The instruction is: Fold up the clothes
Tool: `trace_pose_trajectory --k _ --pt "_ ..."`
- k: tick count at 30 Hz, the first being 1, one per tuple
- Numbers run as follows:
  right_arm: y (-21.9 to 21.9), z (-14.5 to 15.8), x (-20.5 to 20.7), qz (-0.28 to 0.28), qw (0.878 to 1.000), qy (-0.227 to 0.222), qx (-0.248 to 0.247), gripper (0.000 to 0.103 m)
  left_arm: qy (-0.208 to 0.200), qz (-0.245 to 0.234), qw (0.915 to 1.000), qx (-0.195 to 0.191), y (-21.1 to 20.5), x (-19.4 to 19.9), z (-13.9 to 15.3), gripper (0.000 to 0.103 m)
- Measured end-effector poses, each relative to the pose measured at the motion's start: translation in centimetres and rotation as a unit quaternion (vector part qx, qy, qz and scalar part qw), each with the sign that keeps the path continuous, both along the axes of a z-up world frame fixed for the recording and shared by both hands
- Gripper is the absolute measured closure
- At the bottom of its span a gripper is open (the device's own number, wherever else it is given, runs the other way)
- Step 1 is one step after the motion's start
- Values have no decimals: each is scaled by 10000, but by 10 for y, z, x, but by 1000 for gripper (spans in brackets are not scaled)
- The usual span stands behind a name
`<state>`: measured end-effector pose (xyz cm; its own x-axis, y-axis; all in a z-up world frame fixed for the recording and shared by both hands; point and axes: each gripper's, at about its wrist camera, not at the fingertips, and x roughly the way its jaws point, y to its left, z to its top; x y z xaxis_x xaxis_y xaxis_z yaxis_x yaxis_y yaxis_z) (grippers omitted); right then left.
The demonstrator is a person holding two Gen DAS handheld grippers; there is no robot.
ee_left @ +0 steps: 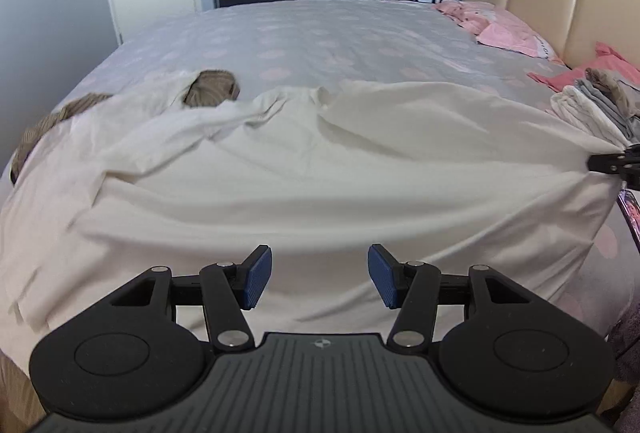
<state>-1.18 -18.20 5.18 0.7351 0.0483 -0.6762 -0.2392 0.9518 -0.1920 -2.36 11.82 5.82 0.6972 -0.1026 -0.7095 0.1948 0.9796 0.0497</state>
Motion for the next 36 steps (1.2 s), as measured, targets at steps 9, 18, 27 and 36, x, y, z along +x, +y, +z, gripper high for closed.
trace_pose_trajectory --k 9,18,27,36 --pt "-100 -10 -10 -943 9921 659 -493 99 -283 -577 9955 694 -23 35 29 51" --pt "-116 -36 -4 -915 9879 1166 -463 90 -141 -1264 9866 1020 -57 108 -11 50" --pt "-125 -31 55 -702 9899 1190 -308 75 1 -1304 9838 1227 -70 183 -64 50" --pt "-125 -69 143 -826 9827 1585 484 66 259 -1015 9882 1117 -66 247 -94 50"
